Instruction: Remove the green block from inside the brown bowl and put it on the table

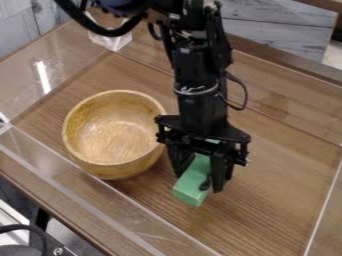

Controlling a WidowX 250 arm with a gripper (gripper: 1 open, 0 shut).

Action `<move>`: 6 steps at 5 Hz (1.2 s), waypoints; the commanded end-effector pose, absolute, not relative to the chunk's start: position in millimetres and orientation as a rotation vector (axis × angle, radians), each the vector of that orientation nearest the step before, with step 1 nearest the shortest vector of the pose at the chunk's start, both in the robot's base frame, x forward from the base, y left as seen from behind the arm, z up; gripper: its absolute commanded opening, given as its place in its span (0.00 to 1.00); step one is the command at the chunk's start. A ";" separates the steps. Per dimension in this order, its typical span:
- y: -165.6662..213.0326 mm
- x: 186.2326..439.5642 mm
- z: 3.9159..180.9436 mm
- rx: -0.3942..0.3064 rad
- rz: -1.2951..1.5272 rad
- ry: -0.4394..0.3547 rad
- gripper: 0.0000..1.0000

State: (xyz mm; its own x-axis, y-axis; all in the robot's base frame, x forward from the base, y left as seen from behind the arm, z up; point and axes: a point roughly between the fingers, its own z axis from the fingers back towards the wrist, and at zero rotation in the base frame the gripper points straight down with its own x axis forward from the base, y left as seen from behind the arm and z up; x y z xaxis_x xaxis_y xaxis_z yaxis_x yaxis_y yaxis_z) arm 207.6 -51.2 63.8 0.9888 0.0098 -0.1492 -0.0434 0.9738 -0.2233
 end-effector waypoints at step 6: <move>-44.6 224.7 68.3 -0.260 0.030 0.088 0.00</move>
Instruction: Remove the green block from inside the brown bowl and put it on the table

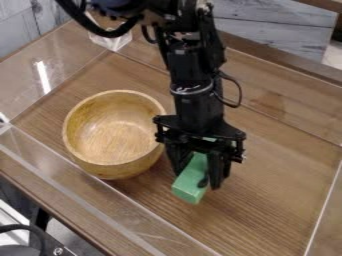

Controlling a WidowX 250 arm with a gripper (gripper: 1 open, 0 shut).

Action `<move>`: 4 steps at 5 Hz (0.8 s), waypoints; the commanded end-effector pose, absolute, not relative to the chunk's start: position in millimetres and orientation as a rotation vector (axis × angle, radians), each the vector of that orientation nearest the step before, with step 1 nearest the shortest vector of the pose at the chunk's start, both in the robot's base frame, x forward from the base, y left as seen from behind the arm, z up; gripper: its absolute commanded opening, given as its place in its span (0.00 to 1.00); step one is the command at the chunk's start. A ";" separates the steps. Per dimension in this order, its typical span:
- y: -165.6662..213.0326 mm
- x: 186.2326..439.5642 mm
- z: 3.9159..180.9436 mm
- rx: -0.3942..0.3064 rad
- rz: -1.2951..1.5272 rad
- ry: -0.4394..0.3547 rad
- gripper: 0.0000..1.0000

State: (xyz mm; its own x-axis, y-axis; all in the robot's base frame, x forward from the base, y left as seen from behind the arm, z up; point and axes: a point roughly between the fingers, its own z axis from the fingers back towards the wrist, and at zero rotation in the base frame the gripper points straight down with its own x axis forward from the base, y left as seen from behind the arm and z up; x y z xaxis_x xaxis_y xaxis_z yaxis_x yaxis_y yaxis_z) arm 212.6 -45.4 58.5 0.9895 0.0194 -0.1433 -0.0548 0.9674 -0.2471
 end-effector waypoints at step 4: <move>-41.1 226.5 67.0 -0.279 0.032 0.089 0.00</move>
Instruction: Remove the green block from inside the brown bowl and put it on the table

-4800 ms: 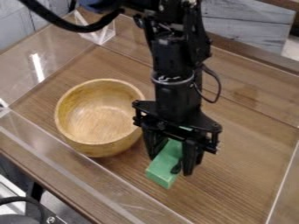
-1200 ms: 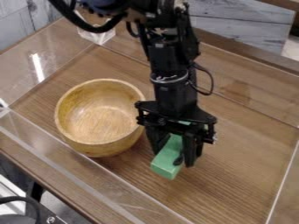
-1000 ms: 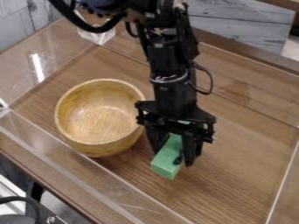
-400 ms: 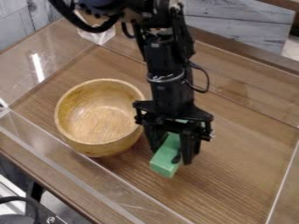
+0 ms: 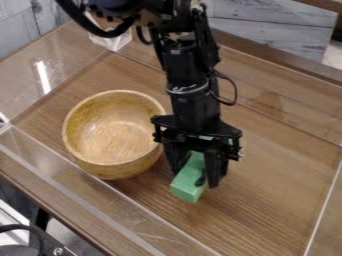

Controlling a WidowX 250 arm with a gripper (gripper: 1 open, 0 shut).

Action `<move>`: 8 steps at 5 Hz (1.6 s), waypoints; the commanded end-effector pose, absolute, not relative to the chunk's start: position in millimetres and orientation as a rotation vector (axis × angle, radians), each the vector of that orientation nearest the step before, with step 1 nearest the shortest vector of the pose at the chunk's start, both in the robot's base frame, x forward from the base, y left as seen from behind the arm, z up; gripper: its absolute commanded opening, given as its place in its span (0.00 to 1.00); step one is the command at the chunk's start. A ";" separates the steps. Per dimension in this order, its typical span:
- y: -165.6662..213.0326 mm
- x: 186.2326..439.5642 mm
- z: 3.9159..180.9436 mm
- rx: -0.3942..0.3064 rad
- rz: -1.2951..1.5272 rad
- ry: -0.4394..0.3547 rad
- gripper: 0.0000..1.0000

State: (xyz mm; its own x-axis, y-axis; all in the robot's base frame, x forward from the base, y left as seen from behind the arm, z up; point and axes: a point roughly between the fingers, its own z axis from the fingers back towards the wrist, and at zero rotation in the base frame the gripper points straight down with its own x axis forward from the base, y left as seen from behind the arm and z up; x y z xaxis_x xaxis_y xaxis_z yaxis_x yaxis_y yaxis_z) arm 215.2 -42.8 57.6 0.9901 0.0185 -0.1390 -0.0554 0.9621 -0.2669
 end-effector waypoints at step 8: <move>-36.4 227.1 66.7 -0.312 0.025 0.100 0.00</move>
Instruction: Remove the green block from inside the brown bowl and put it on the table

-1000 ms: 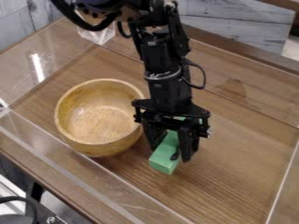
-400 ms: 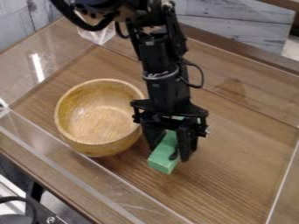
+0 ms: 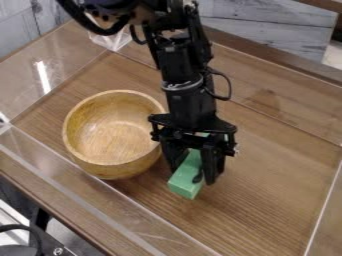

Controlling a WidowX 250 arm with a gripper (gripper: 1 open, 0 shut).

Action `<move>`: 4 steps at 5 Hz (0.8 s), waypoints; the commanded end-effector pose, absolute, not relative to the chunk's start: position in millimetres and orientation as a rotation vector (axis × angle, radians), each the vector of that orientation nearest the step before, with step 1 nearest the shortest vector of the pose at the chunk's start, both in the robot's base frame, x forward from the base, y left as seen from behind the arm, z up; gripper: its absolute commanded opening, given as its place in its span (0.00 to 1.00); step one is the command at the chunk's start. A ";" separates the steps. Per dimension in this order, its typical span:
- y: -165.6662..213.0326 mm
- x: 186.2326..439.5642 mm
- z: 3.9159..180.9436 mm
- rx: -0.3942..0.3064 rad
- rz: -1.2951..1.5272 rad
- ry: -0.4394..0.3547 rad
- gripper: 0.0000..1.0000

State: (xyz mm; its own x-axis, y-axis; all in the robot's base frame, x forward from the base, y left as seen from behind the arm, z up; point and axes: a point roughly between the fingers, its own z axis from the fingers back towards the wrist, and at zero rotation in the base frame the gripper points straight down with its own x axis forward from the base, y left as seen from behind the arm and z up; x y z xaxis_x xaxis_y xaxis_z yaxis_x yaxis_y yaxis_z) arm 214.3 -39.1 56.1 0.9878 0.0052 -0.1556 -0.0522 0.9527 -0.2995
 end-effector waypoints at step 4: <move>-34.4 226.8 67.2 -0.327 0.019 0.105 0.00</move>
